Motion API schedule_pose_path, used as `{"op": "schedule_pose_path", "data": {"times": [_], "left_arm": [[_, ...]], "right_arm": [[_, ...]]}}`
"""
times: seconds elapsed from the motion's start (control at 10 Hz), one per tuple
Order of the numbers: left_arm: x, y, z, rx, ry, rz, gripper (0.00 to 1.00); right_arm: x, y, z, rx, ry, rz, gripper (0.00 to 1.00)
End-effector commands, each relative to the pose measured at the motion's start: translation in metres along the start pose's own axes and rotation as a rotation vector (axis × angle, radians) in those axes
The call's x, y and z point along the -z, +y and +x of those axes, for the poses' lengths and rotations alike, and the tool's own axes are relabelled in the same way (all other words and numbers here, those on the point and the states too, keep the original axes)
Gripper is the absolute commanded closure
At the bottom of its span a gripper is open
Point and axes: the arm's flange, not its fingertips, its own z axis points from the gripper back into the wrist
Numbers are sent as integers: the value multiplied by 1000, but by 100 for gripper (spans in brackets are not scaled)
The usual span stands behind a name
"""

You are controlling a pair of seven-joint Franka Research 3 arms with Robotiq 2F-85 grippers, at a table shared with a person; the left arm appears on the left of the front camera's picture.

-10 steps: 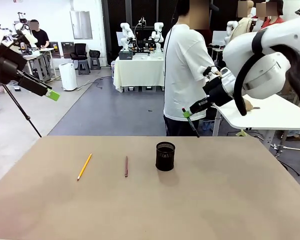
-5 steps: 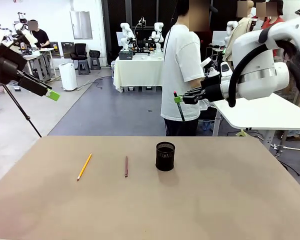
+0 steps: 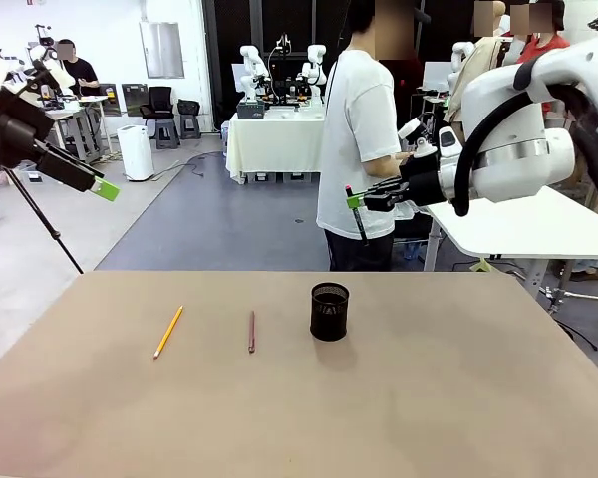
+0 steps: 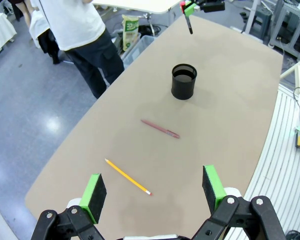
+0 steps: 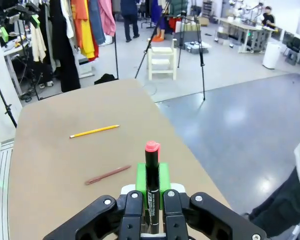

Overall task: Place the pens into the pen holder.
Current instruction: Pick up a writing instrument from the table and place it into the Pen holder.

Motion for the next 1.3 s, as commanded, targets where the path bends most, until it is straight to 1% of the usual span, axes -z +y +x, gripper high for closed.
{"op": "schedule_pose_path", "data": {"times": [0.0, 0.1, 0.3, 0.6, 0.9, 1.2], "left_arm": [[-1, 0, 0, 3, -1, 1, 0], [-1, 0, 0, 3, -1, 1, 0], [-1, 0, 0, 3, -1, 1, 0], [-1, 0, 0, 3, -1, 1, 0], [-1, 0, 0, 3, -1, 1, 0], [-1, 0, 0, 3, -1, 1, 0]], "right_arm": [[28, -16, -22, -29, -75, 84, 100], [40, -17, -23, -55, -103, 105, 100], [54, -14, -35, -33, -85, 138, 100], [78, -14, -63, 14, -56, 195, 100], [89, -10, -83, 32, -28, 225, 100], [90, -10, -88, 28, -11, 230, 43]]}}
